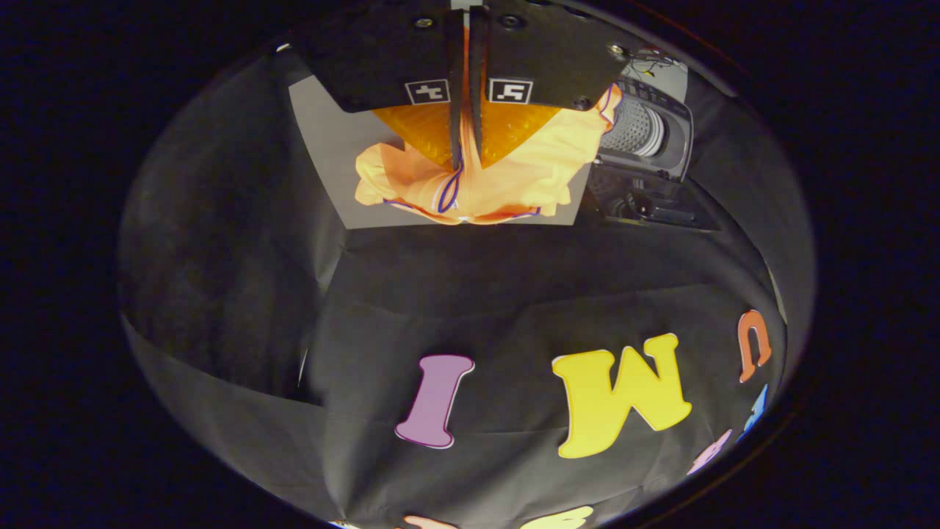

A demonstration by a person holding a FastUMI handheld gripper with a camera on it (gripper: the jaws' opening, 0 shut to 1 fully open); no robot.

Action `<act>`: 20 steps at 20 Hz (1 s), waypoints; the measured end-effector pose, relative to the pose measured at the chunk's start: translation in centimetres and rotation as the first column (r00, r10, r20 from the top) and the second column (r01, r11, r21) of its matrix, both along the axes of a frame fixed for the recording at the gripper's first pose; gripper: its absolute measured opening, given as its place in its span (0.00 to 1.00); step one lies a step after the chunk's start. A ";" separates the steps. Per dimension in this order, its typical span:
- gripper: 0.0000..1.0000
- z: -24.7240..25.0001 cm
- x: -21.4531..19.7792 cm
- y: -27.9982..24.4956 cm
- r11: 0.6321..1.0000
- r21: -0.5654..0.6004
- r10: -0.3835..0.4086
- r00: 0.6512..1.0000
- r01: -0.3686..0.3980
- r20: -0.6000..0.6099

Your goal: Put the clothes into the washing machine and then close the washing machine lid.

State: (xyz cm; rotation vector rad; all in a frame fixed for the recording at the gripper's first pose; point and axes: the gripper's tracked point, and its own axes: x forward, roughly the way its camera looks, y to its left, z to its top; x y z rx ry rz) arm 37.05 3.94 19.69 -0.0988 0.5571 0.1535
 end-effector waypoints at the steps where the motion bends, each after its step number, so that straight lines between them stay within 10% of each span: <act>1: 0.06 0.4 -0.3 0.5 1.000 0.000 0.015 1.000 -0.015 0.006; 20: 0.06 6.5 -3.4 17.1 0.952 -0.012 0.306 0.948 -0.306 0.085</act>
